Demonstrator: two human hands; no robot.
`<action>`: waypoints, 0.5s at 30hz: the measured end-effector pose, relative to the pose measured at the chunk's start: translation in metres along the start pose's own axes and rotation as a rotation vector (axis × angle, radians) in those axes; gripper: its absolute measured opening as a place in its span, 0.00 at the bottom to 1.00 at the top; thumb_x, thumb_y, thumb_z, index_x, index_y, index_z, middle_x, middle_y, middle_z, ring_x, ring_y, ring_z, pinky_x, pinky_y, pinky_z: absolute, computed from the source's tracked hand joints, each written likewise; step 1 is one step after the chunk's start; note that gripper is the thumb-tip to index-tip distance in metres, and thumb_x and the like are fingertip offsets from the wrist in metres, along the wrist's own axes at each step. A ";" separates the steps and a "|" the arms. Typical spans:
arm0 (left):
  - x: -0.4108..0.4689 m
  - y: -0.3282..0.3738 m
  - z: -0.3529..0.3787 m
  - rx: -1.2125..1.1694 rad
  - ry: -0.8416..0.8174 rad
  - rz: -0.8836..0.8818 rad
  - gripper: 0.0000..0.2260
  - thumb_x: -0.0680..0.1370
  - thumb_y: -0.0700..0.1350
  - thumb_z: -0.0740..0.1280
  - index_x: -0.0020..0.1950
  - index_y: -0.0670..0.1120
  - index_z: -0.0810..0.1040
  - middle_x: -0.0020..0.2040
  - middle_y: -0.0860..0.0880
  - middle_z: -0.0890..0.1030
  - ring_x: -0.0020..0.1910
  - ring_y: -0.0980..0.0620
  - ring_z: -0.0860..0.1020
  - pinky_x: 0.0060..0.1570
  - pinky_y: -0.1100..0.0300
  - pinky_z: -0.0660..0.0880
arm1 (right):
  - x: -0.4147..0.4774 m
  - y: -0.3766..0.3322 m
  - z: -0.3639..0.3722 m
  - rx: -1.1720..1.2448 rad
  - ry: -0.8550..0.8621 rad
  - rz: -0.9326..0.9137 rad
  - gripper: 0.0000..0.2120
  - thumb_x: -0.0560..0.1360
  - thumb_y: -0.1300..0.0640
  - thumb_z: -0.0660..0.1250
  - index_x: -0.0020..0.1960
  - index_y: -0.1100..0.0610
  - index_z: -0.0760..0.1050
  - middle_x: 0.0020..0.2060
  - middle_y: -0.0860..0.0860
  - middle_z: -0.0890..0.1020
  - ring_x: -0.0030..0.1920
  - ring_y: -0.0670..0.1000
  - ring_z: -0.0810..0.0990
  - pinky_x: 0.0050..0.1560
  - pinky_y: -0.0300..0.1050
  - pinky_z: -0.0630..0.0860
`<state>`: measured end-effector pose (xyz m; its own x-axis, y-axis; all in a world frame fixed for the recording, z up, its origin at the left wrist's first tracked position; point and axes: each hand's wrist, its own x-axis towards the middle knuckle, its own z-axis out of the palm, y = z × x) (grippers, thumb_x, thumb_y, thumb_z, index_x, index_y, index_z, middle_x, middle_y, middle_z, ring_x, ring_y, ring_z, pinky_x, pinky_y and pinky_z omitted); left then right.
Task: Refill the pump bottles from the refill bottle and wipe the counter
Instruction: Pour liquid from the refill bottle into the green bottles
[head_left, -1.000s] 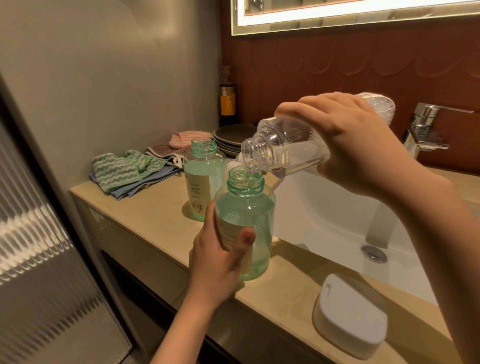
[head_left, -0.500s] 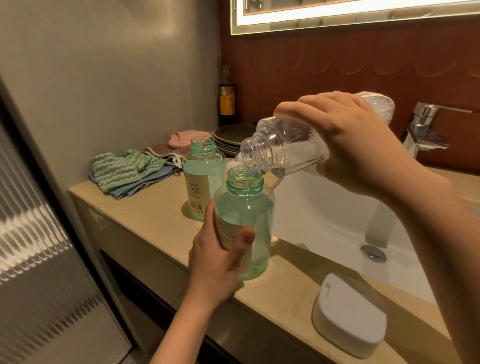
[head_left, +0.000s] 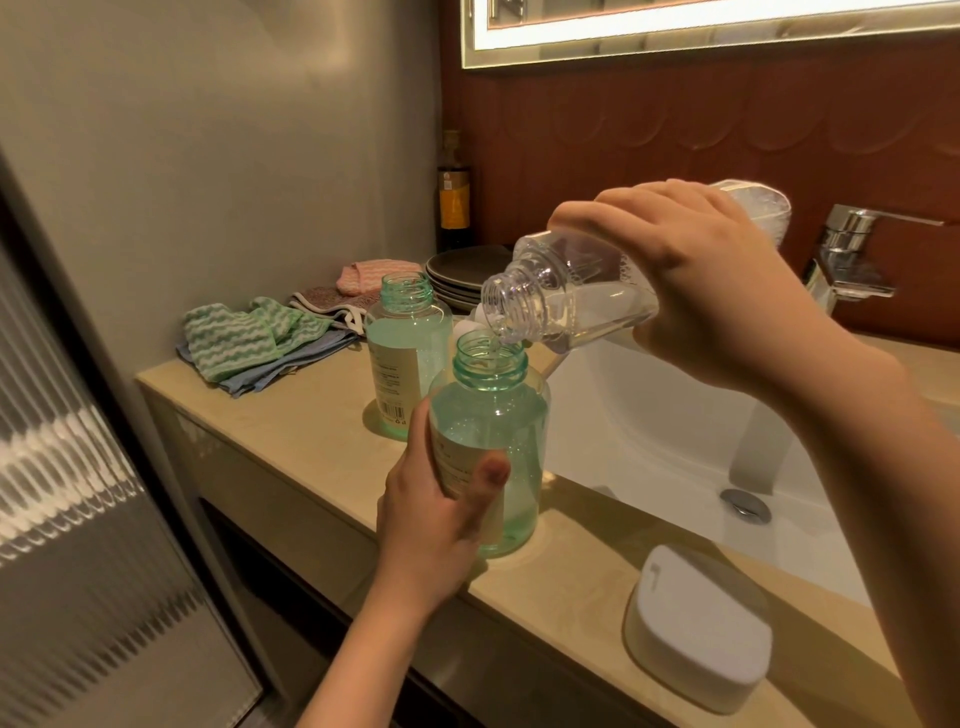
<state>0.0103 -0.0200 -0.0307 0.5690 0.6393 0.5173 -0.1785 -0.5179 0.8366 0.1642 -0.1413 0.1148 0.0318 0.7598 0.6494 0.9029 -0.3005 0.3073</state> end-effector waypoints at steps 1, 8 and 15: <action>0.000 0.000 0.000 -0.001 0.001 0.001 0.37 0.59 0.81 0.54 0.60 0.63 0.66 0.53 0.63 0.78 0.54 0.56 0.78 0.55 0.49 0.76 | 0.000 0.000 0.000 -0.002 0.000 0.000 0.39 0.62 0.72 0.72 0.70 0.53 0.66 0.58 0.56 0.77 0.57 0.60 0.74 0.59 0.54 0.68; 0.001 0.000 0.000 -0.006 -0.006 -0.004 0.38 0.59 0.81 0.54 0.61 0.62 0.66 0.52 0.65 0.78 0.54 0.59 0.78 0.55 0.53 0.75 | 0.000 0.000 -0.001 -0.011 0.006 0.000 0.39 0.63 0.72 0.72 0.70 0.53 0.66 0.58 0.56 0.77 0.57 0.60 0.74 0.59 0.54 0.68; 0.001 0.000 0.000 -0.016 -0.010 -0.002 0.36 0.59 0.81 0.55 0.60 0.64 0.66 0.53 0.70 0.77 0.53 0.65 0.77 0.53 0.57 0.75 | 0.000 0.000 -0.001 -0.021 0.010 -0.002 0.39 0.62 0.73 0.71 0.70 0.53 0.66 0.58 0.56 0.77 0.57 0.60 0.74 0.59 0.54 0.68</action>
<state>0.0111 -0.0193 -0.0306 0.5769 0.6348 0.5139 -0.1900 -0.5076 0.8404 0.1635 -0.1419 0.1155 0.0254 0.7548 0.6555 0.8936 -0.3112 0.3236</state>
